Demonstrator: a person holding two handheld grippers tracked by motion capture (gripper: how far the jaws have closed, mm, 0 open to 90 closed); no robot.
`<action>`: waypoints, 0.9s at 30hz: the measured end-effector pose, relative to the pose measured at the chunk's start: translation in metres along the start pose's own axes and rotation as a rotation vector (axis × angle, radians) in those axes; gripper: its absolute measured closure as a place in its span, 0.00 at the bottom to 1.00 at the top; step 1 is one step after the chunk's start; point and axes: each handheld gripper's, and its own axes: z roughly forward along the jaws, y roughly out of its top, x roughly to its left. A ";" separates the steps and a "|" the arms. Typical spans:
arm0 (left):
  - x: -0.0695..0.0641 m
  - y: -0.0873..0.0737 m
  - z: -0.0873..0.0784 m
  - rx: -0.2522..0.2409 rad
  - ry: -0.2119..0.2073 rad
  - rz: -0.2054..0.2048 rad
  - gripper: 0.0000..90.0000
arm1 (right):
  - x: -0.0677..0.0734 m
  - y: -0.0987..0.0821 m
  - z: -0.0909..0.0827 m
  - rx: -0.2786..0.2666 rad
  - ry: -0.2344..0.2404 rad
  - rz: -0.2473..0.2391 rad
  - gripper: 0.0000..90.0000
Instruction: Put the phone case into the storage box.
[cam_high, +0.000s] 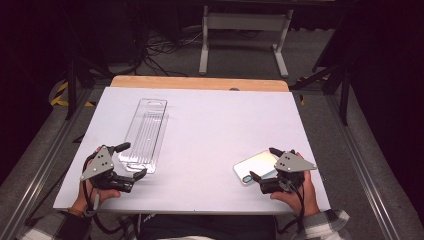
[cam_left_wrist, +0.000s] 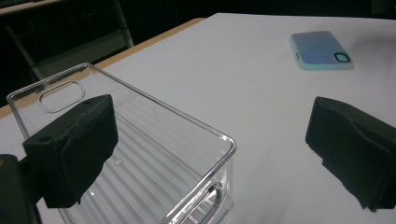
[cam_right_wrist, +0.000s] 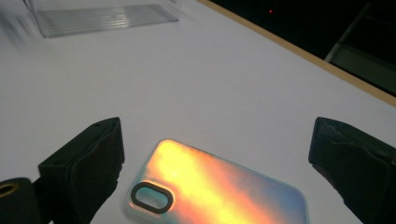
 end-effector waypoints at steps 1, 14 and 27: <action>0.000 0.000 0.000 0.000 0.000 0.000 0.04 | 0.000 -0.001 0.003 0.024 0.007 -0.011 0.04; -0.009 -0.005 0.000 0.040 -0.026 0.014 0.05 | -0.002 0.012 0.017 0.151 0.120 -0.118 0.07; -0.013 -0.007 0.002 0.093 -0.049 0.041 0.06 | -0.004 0.051 0.057 0.571 0.408 -0.472 0.13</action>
